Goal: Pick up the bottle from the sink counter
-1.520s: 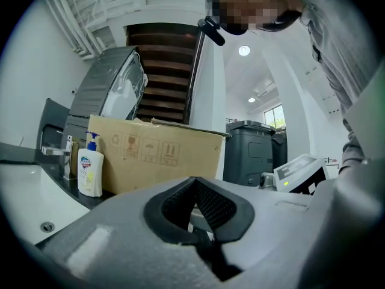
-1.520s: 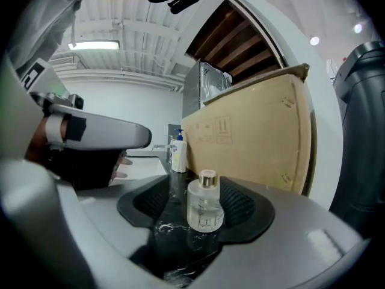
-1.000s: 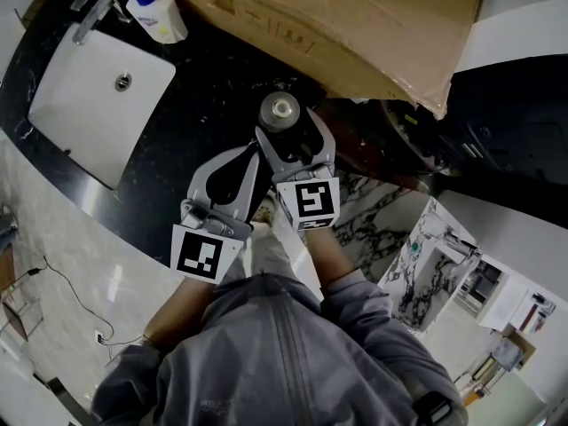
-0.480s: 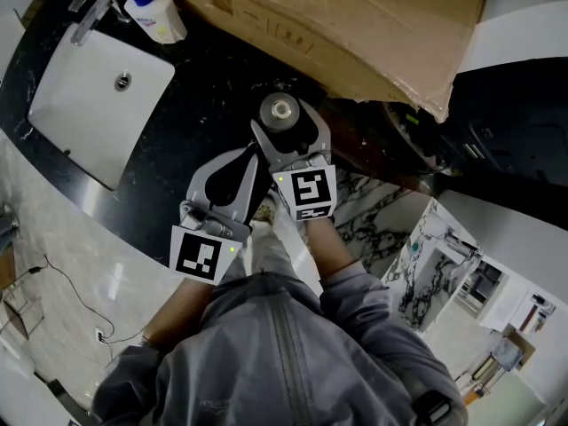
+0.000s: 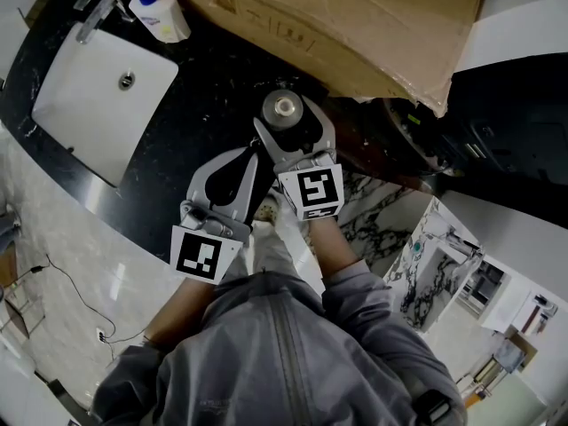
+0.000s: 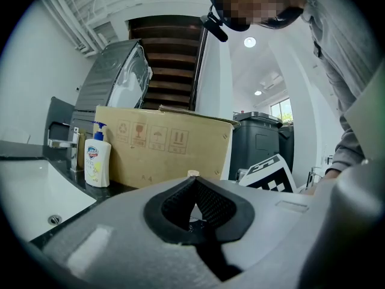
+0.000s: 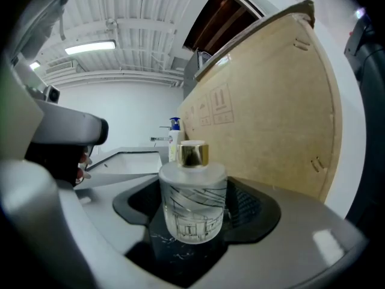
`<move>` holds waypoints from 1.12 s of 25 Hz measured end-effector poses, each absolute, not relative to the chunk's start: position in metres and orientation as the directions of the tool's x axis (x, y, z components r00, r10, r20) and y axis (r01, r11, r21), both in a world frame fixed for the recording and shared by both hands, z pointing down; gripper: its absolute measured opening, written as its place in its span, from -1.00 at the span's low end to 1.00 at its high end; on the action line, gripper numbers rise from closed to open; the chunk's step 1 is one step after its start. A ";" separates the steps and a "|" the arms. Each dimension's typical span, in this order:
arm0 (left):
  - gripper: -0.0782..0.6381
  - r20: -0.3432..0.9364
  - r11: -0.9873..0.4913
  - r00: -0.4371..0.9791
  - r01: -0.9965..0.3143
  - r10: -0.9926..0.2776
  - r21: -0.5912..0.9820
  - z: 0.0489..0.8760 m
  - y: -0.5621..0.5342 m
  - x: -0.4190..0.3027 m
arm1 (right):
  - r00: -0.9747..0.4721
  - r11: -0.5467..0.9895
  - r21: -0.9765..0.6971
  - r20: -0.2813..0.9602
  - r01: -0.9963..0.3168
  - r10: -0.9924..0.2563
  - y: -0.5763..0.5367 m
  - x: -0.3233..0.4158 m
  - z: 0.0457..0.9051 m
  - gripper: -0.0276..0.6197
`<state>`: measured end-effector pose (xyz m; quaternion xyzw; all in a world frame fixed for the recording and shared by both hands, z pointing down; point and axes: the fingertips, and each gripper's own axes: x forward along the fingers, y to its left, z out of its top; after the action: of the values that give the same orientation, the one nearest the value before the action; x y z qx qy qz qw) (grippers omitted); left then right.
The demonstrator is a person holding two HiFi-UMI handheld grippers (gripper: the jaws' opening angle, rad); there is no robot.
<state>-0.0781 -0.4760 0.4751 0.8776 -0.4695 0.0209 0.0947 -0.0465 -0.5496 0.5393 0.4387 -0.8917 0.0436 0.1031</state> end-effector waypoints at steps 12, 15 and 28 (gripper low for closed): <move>-0.79 0.050 -0.509 0.516 -0.854 -0.855 0.109 0.439 -0.476 -0.094 | -0.549 0.562 0.024 0.185 -0.826 -0.815 -0.520 -0.023 0.464 0.08; -0.79 0.036 -0.499 0.504 -0.861 -0.863 0.097 0.426 -0.473 -0.098 | -0.525 0.538 0.057 0.149 -0.841 -0.838 -0.509 -0.014 0.435 0.08; -0.79 -0.001 -0.446 0.447 -0.894 -0.895 0.041 0.364 -0.441 -0.114 | -0.481 0.484 0.081 0.054 -0.871 -0.875 -0.455 -0.006 0.349 0.08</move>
<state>-0.1139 -0.4410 0.3639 0.8503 -0.5259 -0.0114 0.0171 -0.0059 -0.4553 0.3489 0.5075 -0.8603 -0.0211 0.0439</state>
